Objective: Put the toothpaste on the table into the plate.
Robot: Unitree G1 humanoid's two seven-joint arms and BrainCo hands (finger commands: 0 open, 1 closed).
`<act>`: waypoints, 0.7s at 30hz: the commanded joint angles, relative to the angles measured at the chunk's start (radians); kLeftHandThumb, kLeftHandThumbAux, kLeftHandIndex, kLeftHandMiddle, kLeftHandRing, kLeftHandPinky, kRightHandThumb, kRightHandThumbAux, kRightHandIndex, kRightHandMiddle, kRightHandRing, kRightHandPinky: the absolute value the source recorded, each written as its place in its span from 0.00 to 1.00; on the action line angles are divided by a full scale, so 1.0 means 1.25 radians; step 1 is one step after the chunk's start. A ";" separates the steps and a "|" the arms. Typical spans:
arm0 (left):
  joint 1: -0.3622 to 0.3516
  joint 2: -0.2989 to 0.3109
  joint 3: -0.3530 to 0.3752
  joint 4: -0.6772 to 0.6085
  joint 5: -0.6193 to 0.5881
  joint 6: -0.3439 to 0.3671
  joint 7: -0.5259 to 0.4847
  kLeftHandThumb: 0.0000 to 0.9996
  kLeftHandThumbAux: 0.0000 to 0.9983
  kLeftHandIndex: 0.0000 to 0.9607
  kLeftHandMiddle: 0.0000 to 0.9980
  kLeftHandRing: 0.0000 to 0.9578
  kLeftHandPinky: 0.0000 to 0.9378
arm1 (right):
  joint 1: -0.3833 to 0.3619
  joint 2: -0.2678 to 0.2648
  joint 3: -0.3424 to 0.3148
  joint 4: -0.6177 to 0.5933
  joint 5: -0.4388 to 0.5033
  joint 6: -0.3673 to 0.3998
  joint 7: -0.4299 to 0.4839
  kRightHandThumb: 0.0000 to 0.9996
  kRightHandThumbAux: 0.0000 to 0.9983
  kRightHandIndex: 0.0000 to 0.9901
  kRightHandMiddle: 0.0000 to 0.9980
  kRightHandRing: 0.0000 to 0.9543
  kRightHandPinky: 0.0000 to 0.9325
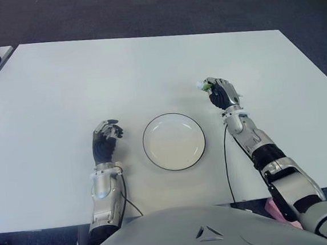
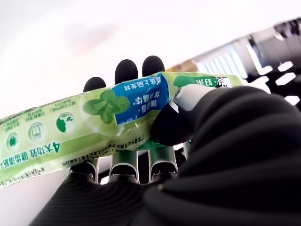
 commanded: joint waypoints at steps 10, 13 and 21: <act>0.012 -0.012 -0.002 0.021 0.001 0.023 0.005 0.70 0.72 0.45 0.60 0.61 0.62 | 0.115 0.046 -0.050 -0.254 0.046 -0.080 0.043 0.95 0.66 0.38 0.50 0.56 0.87; 0.012 -0.014 -0.003 0.020 0.002 0.023 0.008 0.70 0.72 0.45 0.60 0.61 0.62 | 0.138 0.062 -0.045 -0.283 0.042 -0.113 0.038 0.95 0.66 0.38 0.51 0.55 0.85; 0.008 -0.016 -0.003 0.025 0.005 0.027 0.015 0.70 0.72 0.45 0.61 0.62 0.62 | 0.191 0.082 -0.022 -0.379 0.035 -0.156 0.090 0.95 0.66 0.38 0.51 0.55 0.89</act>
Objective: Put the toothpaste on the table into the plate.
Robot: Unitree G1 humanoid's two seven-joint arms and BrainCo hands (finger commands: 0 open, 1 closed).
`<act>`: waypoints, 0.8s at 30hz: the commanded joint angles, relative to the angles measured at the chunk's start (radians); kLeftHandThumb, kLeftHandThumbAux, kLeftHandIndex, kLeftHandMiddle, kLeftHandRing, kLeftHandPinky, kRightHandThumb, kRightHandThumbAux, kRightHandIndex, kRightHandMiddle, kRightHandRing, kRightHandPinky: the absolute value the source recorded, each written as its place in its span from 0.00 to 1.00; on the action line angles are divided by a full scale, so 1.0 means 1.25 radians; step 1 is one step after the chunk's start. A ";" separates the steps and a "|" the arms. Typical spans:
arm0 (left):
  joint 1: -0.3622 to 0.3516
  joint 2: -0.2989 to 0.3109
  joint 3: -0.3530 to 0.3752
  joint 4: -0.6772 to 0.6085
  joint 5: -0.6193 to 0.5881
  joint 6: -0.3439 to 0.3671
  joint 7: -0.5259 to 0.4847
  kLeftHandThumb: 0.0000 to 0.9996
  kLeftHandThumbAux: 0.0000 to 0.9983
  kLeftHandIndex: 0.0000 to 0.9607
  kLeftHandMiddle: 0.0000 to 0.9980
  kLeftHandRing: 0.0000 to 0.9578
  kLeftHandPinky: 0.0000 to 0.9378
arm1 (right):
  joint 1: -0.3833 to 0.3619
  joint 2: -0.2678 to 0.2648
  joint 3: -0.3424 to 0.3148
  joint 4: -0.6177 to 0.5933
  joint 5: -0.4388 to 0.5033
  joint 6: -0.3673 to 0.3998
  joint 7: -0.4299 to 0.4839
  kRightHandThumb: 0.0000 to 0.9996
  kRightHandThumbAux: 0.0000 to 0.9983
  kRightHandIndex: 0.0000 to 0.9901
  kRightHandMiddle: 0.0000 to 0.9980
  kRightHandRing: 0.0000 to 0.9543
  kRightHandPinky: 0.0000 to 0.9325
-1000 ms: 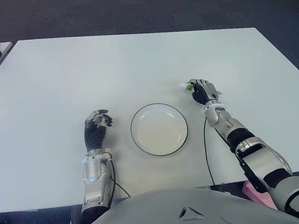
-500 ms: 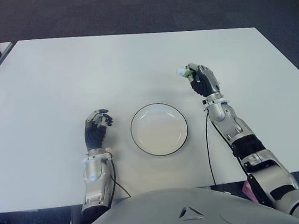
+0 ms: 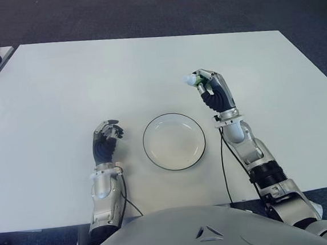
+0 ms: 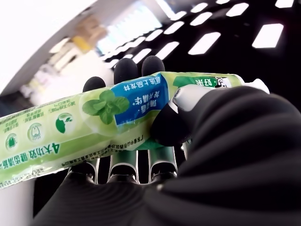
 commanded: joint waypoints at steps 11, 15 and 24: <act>0.008 -0.016 -0.002 0.020 0.008 0.033 0.014 0.70 0.72 0.45 0.61 0.62 0.62 | 0.029 -0.042 0.056 -0.077 -0.028 -0.141 0.142 0.95 0.66 0.38 0.51 0.56 0.92; 0.009 -0.015 -0.002 0.018 0.011 0.036 0.015 0.70 0.72 0.45 0.60 0.62 0.62 | 0.026 -0.060 0.069 -0.076 -0.042 -0.170 0.178 0.95 0.66 0.38 0.51 0.56 0.92; 0.010 -0.013 -0.002 0.019 0.005 0.028 0.010 0.70 0.72 0.45 0.60 0.61 0.61 | 0.016 -0.102 0.116 -0.043 -0.065 -0.222 0.277 0.95 0.66 0.38 0.51 0.57 0.90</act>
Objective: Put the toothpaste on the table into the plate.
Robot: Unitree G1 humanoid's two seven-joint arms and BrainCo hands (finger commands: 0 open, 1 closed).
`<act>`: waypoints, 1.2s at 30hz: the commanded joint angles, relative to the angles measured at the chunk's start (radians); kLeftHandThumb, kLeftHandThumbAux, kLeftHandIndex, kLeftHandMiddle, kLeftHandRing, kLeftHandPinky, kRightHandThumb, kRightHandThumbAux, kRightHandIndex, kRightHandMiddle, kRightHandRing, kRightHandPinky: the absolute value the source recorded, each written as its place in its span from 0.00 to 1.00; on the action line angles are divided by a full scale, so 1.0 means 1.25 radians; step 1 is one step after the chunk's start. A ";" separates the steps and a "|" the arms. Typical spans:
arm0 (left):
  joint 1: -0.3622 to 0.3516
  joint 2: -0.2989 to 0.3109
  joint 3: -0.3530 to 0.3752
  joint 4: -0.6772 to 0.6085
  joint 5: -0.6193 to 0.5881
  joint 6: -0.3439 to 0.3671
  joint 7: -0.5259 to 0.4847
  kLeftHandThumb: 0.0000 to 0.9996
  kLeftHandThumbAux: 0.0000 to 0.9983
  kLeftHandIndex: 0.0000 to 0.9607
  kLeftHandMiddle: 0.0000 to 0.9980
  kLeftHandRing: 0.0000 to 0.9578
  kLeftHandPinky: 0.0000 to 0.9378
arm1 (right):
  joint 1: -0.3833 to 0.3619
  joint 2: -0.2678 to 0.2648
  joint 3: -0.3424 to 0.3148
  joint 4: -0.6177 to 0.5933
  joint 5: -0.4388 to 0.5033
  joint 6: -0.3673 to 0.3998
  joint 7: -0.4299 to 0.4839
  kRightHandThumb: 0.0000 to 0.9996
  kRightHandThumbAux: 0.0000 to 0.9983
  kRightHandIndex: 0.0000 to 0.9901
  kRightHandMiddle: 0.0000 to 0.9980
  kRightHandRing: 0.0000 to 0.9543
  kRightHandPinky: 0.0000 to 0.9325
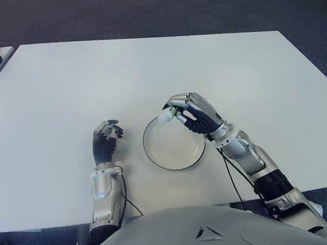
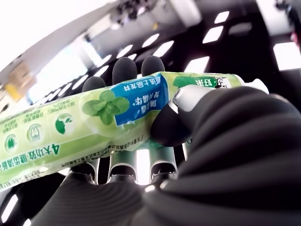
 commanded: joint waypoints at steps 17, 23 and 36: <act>0.010 -0.012 -0.002 0.031 -0.003 0.002 0.000 0.70 0.72 0.45 0.60 0.62 0.62 | -0.054 -0.009 0.098 0.150 -0.190 -0.010 0.036 0.85 0.68 0.41 0.55 0.91 0.92; 0.010 -0.011 -0.002 0.033 0.000 -0.006 0.001 0.70 0.72 0.45 0.60 0.61 0.62 | -0.041 0.000 0.102 0.157 -0.219 0.039 0.016 0.85 0.67 0.41 0.56 0.88 0.88; 0.010 -0.014 -0.002 0.027 -0.004 0.004 0.007 0.70 0.72 0.45 0.60 0.61 0.61 | -0.065 -0.012 0.097 0.166 -0.182 0.063 0.077 0.63 0.49 0.23 0.21 0.22 0.27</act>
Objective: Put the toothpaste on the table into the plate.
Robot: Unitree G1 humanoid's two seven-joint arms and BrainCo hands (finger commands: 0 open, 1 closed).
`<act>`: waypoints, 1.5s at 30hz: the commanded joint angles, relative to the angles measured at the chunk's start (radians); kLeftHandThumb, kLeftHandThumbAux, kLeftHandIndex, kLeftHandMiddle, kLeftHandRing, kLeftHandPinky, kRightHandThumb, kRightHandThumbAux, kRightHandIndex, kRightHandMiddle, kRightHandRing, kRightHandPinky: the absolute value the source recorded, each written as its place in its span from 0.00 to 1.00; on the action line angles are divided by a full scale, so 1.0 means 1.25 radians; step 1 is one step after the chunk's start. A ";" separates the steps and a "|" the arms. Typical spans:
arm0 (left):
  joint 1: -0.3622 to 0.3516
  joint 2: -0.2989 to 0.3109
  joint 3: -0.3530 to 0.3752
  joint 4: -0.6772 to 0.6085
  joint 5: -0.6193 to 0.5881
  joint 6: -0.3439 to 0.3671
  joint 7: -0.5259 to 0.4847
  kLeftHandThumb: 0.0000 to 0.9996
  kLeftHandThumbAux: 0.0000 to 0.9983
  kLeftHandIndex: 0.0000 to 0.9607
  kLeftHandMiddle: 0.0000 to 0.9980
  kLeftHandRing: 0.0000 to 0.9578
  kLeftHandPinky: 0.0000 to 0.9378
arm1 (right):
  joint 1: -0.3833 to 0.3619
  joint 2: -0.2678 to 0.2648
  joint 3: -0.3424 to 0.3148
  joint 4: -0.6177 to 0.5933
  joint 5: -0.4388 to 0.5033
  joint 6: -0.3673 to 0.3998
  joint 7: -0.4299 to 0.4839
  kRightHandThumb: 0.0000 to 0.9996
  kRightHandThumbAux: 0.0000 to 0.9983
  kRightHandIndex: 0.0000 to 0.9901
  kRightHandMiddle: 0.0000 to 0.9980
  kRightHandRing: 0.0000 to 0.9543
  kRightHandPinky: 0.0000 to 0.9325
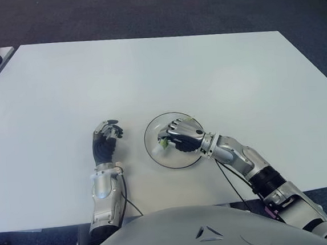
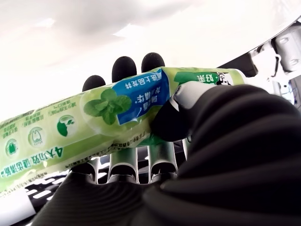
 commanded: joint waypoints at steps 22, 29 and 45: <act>0.000 -0.007 0.003 0.029 -0.001 0.030 0.000 0.70 0.72 0.45 0.60 0.61 0.61 | -0.006 -0.051 -0.025 -0.021 -0.001 -0.013 -0.060 0.35 0.20 0.00 0.00 0.00 0.00; -0.002 -0.009 0.003 0.026 0.008 0.037 0.010 0.70 0.72 0.45 0.60 0.61 0.61 | 0.007 -0.067 -0.047 -0.052 0.028 -0.009 -0.038 0.31 0.18 0.00 0.00 0.00 0.00; -0.009 -0.013 0.008 0.030 0.001 0.042 0.011 0.70 0.72 0.45 0.60 0.62 0.61 | 0.081 -0.028 -0.160 -0.086 0.299 0.009 0.002 0.15 0.42 0.00 0.00 0.00 0.04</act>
